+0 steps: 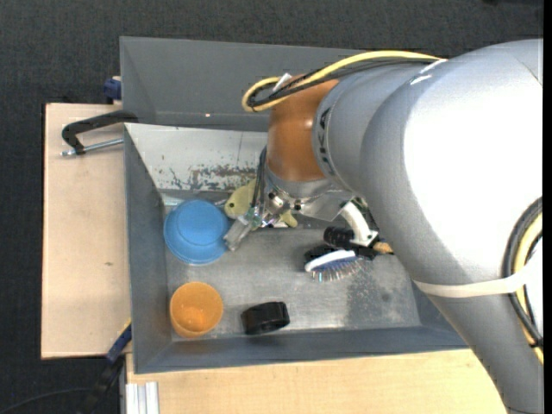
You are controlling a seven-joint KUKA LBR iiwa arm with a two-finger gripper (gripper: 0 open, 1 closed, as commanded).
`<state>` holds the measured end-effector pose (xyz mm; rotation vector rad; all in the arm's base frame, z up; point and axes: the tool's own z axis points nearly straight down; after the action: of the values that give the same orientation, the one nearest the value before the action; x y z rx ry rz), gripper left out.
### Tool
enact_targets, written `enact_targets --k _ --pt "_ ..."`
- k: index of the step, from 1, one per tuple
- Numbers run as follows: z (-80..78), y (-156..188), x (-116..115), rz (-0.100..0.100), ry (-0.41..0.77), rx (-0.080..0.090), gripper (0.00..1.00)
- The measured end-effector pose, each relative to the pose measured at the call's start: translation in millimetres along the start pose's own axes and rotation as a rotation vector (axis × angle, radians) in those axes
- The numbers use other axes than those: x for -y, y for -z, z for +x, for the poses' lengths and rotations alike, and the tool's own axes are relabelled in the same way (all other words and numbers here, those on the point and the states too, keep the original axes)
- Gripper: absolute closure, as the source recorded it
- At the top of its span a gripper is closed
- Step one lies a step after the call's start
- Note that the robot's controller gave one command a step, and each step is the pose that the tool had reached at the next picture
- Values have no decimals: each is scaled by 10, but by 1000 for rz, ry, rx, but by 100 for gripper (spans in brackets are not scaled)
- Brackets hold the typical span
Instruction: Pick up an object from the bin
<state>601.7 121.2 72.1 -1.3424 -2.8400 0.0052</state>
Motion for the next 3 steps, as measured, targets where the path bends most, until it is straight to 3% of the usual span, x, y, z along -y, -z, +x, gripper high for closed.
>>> enact_targets --k 2,3 --pt "-10 28 -4 -2 8 1 0" --pt "-57 61 -13 -10 4 11 100"
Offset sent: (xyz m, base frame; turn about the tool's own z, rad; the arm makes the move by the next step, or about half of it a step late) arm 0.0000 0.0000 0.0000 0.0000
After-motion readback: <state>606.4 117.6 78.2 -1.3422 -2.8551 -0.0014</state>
